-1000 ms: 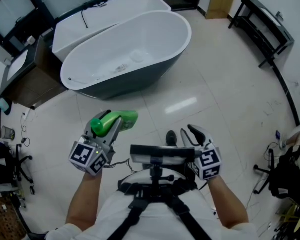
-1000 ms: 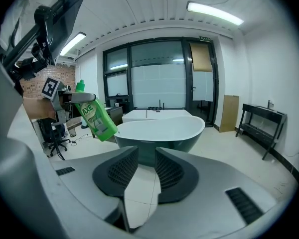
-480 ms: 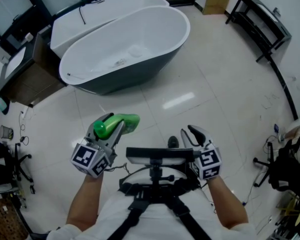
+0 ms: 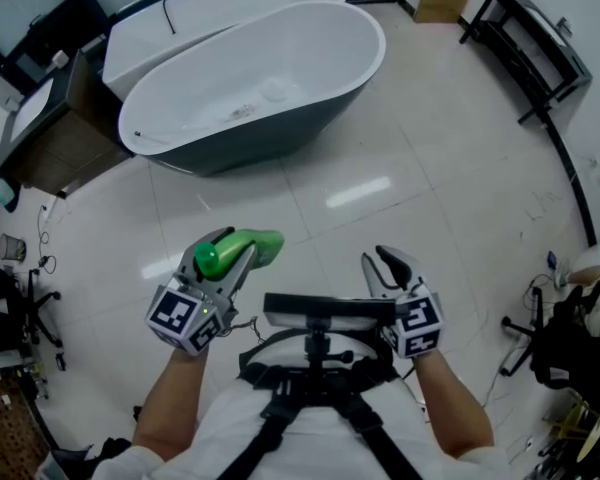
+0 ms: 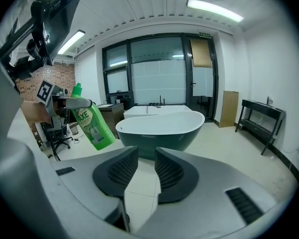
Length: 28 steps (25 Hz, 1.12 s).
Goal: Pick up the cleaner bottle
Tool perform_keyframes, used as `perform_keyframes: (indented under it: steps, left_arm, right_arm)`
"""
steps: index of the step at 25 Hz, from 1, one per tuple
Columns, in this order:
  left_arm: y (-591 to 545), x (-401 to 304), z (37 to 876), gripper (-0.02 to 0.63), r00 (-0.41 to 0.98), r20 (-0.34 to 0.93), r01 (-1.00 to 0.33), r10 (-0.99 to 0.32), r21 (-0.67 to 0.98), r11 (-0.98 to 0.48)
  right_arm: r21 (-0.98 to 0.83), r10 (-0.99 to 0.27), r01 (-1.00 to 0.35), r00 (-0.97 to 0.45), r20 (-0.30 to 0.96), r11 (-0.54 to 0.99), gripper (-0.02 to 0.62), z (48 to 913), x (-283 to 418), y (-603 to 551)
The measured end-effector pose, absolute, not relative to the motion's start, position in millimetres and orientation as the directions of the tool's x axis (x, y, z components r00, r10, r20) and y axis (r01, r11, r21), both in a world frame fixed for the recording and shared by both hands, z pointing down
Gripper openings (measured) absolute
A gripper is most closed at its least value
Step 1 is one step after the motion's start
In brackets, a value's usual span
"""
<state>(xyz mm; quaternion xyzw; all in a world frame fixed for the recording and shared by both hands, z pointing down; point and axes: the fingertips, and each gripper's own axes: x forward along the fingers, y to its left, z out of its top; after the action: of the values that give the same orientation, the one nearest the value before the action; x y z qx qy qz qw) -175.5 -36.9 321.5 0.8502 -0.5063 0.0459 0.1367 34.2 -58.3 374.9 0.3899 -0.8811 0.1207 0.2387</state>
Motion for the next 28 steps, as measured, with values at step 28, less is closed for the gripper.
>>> perform_keyframes:
  steps: [28]
  left_arm:
    - [30.4, -86.5, 318.4, 0.177, 0.479, 0.278, -0.876, -0.832, 0.211, -0.434]
  right_arm:
    - [-0.142, -0.603, -0.721, -0.657, 0.453, 0.679, 0.114, 364.9, 102.8, -6.3]
